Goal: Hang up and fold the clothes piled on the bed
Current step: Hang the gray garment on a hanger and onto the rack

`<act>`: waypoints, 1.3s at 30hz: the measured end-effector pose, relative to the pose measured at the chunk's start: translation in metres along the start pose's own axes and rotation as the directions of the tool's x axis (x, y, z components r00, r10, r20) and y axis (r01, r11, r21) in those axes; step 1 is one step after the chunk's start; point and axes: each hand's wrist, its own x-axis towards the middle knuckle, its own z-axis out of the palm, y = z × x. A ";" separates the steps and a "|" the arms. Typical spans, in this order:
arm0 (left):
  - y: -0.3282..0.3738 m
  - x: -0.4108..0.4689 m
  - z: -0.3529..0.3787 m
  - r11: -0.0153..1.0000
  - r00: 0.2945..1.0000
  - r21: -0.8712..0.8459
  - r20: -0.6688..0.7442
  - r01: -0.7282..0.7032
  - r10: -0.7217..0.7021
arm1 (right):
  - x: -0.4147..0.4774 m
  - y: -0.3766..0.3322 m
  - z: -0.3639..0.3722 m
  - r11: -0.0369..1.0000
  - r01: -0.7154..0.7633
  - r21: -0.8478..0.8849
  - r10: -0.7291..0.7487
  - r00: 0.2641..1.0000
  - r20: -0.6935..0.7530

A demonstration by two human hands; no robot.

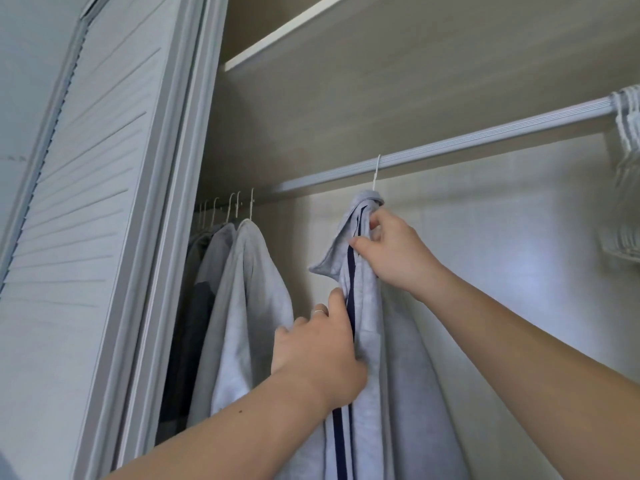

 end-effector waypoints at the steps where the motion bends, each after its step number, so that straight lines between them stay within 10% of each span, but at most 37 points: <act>1: -0.004 0.001 0.001 1.000 1.000 0.002 0.002 0.002 -0.002 | 0.002 0.001 0.007 0.999 0.008 0.037 -0.008 1.000 0.011; 39: -0.148 0.050 0.041 0.879 0.906 0.314 0.110 0.359 -0.409 | 0.090 0.058 0.258 0.935 0.053 0.350 -0.166 0.939 0.302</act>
